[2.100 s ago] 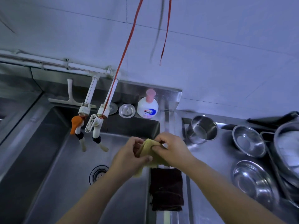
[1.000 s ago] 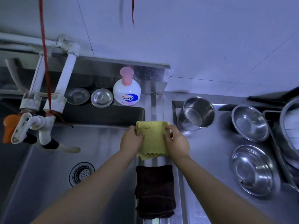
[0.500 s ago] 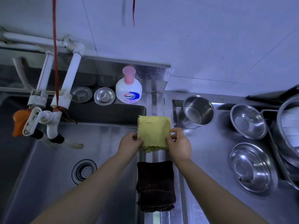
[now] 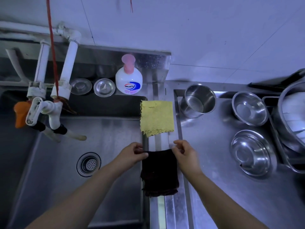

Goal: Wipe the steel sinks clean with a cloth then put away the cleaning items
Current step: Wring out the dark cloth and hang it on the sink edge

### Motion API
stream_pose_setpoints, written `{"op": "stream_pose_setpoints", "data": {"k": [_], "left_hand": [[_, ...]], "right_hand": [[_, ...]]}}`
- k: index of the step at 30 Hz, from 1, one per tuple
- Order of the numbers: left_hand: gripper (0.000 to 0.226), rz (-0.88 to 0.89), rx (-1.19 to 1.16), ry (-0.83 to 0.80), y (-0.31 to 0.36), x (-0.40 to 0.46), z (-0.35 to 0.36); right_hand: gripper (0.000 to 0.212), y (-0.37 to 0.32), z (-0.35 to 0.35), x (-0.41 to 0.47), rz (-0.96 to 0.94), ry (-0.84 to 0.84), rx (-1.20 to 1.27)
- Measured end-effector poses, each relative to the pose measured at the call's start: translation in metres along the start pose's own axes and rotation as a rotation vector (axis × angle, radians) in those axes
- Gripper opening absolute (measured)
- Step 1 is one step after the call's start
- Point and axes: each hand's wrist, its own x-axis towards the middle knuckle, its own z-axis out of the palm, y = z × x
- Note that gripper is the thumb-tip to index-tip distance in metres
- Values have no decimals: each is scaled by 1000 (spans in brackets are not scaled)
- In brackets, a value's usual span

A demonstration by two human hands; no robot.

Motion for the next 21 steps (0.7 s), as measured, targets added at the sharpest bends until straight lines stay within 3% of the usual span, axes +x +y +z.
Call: {"op": "stream_pose_setpoints", "data": {"k": [3,7,14,21], "left_hand": [[28,10,21,0,-10,-6,4],[5,47,25,34,-13,-1,6],[14,107,24,165,3,19,2],[18,115,26,170,-6,14,-7]], "right_hand": [[22,6,3,-12,25,-67,43],[12,2,5,-6,66,-29,86],[11,-17,4,14,52,112,101],[23,-26,10,1,19,169,-145]]}}
